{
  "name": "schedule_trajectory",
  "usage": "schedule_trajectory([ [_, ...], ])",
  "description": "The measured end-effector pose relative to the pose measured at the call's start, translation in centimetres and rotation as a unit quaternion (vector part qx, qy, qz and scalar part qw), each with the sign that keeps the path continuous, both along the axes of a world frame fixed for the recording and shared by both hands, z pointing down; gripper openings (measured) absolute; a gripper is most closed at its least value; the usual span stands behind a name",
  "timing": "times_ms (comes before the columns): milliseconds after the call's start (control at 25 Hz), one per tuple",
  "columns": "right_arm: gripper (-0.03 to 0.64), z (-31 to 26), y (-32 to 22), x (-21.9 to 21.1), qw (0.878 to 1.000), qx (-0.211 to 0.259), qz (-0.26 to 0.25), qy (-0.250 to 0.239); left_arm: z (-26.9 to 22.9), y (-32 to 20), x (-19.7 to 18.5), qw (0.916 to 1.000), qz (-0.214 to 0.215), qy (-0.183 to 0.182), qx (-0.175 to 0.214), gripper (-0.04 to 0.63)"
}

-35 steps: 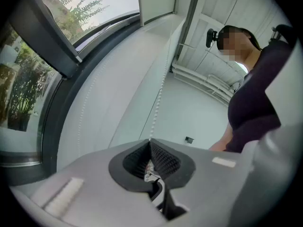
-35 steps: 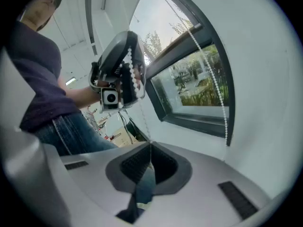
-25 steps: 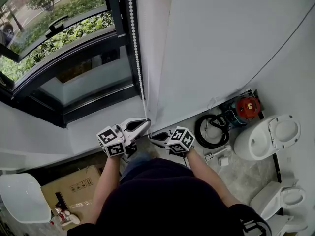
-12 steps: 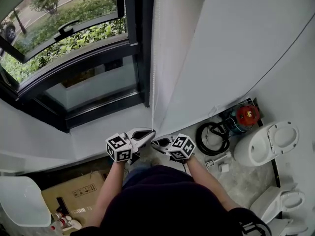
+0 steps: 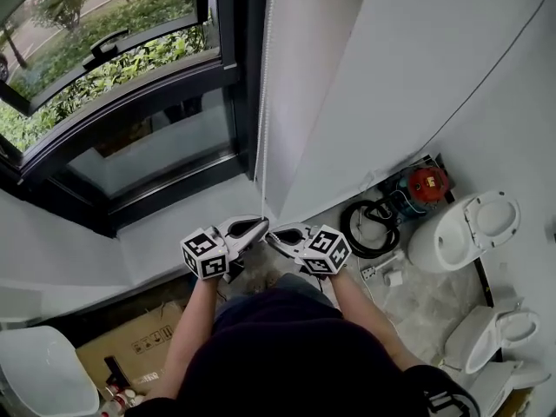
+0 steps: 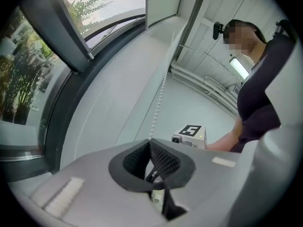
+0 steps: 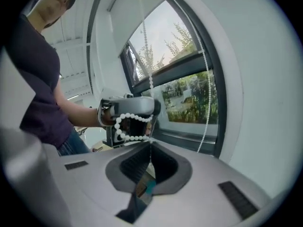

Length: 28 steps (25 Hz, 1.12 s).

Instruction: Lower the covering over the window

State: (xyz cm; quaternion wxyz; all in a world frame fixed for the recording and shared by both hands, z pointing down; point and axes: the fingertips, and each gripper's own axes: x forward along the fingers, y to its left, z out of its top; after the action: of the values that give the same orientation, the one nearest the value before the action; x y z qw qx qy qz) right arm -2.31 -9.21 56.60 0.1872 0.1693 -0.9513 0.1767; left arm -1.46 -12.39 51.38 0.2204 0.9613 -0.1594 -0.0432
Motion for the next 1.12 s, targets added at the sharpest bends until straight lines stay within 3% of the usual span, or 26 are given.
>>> schedule_trajectory([
  [360, 0.014, -6.7, -2.1, 1.8, 0.994, 0.076, 0.061, -0.039, 0.3, -0.5, -0.4, 0.9998, 0.011, -0.015, 0.010, 0.012],
  [520, 0.014, -8.2, -2.5, 2.5, 0.992, 0.102, 0.076, -0.010, 0.4, -1.1, -1.0, 1.0000, 0.004, -0.003, 0.003, 0.012],
  [680, 0.014, -5.8, -0.2, 3.1, 0.994, 0.058, 0.014, 0.096, 0.6, -1.6, -1.5, 1.0000, -0.003, 0.003, 0.003, 0.012],
  [760, 0.015, -5.5, 0.7, 3.2, 0.991, 0.047, -0.008, 0.121, 0.9, -1.7, -1.6, 1.0000, -0.005, 0.000, 0.006, 0.012],
  [960, 0.017, -7.4, 1.7, 2.4, 0.995, 0.032, -0.033, 0.086, 1.1, -1.2, -1.0, 0.9994, 0.010, -0.025, 0.020, 0.012],
  [1000, 0.031, -7.8, 2.0, 2.1, 0.995, 0.028, -0.045, 0.079, 1.1, -1.1, -0.9, 0.9993, 0.012, -0.028, 0.021, 0.012],
  [1080, 0.126, -8.8, 2.6, 1.5, 0.995, 0.024, -0.068, 0.064, 1.1, -1.2, -1.0, 0.9994, 0.011, -0.026, 0.019, 0.012],
  [1120, 0.129, -9.4, 2.7, 1.3, 0.995, 0.025, -0.073, 0.056, 1.0, -1.2, -1.1, 0.9995, 0.009, -0.024, 0.018, 0.012],
])
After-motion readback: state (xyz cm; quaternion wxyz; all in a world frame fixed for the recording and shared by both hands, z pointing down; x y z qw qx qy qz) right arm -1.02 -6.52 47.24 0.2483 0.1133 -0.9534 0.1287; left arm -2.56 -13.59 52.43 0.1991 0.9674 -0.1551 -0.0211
